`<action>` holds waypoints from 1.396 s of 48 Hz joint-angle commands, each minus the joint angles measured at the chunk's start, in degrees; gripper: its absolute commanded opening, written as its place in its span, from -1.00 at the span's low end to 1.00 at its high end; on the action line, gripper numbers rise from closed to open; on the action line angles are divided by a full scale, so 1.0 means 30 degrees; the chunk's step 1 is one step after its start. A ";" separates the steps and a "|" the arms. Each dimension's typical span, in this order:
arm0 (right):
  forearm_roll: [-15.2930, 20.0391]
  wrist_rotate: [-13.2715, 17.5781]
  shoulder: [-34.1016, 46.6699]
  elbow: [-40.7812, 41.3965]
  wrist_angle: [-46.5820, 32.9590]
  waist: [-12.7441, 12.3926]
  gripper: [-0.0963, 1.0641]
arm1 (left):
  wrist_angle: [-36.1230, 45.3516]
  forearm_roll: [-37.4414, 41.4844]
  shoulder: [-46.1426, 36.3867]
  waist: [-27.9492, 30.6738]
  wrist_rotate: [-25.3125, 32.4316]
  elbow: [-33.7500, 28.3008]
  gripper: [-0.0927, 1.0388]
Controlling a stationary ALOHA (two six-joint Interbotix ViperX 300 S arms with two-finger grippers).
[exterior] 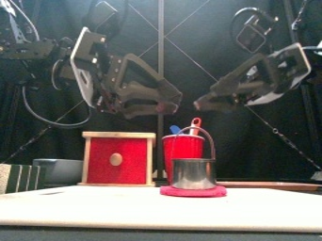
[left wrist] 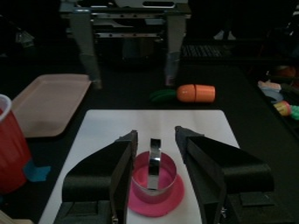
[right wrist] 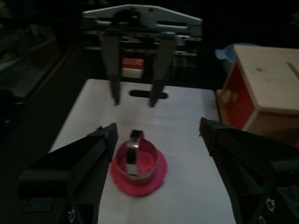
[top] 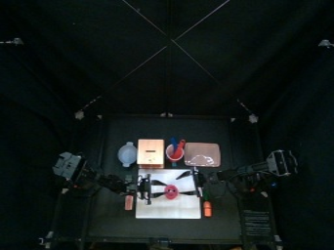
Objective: Get the cutter from the drawer then cut the dough then place the extra dough in the bowl
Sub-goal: Cut the dough
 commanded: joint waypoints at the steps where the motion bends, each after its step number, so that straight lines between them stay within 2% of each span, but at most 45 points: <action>1: 0.2959 -0.1113 0.1230 0.0117 -0.2344 0.1377 0.93 | -0.0234 0.0029 0.0469 0.0029 0.0029 -0.0762 0.55; 11: 0.5977 -0.1113 0.3691 -0.0146 -0.4512 0.3984 0.93 | -0.0234 -0.0088 0.0937 0.0088 0.0029 -0.0703 0.55; 16: 0.7471 -0.1348 0.4629 -0.0410 -0.5098 0.4658 0.93 | -0.0234 -0.0205 0.0967 0.0205 0.0059 -0.0703 0.55; 24: 0.8291 -0.1201 0.6123 -0.1025 -0.6562 0.5039 0.93 | -0.0146 -0.0176 0.1055 0.0439 0.0176 -0.0703 0.55; 34: 0.9023 -0.1084 0.7002 -0.1992 -0.6768 0.5039 0.93 | 0.0527 -0.0176 0.1289 0.0762 0.0176 -0.0820 0.53; 49: 0.9844 -0.1143 0.6826 -0.2461 -0.5537 0.5215 0.93 | 0.0732 -0.0703 0.1260 0.1143 0.0146 -0.0908 0.53; 58: 0.9902 -0.1289 0.6094 -0.2080 -0.4893 0.5713 0.93 | 0.1318 -0.0967 0.1406 0.1143 0.0146 -0.0938 0.53; 67: 0.9902 -0.1289 0.5039 -0.1553 -0.4629 0.5742 0.93 | 0.1787 -0.0967 0.1436 0.1113 0.0176 -0.1318 0.53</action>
